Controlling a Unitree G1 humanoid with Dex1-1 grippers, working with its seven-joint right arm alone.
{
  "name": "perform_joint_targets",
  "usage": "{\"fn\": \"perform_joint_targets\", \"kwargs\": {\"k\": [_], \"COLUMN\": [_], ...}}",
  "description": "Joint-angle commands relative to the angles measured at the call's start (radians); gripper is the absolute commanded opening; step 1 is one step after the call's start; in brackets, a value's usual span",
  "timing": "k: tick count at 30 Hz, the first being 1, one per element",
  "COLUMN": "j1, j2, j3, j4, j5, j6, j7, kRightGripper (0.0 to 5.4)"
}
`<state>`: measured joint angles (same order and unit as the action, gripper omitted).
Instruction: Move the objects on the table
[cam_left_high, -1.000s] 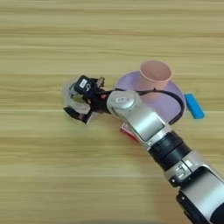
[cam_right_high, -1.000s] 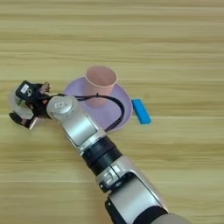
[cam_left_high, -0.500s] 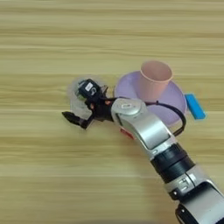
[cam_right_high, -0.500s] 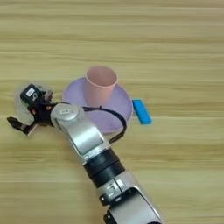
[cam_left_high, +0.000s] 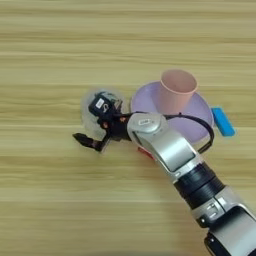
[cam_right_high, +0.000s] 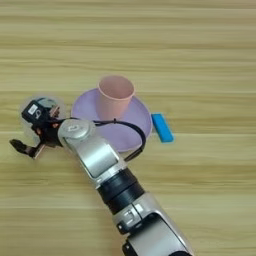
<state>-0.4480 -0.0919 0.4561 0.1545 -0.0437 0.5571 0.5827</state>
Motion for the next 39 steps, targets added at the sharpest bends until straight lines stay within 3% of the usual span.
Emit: {"fn": "perform_joint_targets", "kwargs": {"k": [1, 18, 25, 39], "j1": [-0.017, -0.023, -0.024, -0.021], "j2": [-0.013, 0.007, 0.013, 0.014], "j3": [-0.015, -0.029, -0.037, -0.038], "j4": [0.030, 0.067, 0.076, 0.077], "j5": [-0.010, -0.013, -0.011, -0.013], "j6": [0.008, -0.021, -0.029, -0.037], "j7": [-0.010, -0.015, -0.013, -0.013], "kRightGripper": [5.34, 4.33, 3.51, 2.60]}}
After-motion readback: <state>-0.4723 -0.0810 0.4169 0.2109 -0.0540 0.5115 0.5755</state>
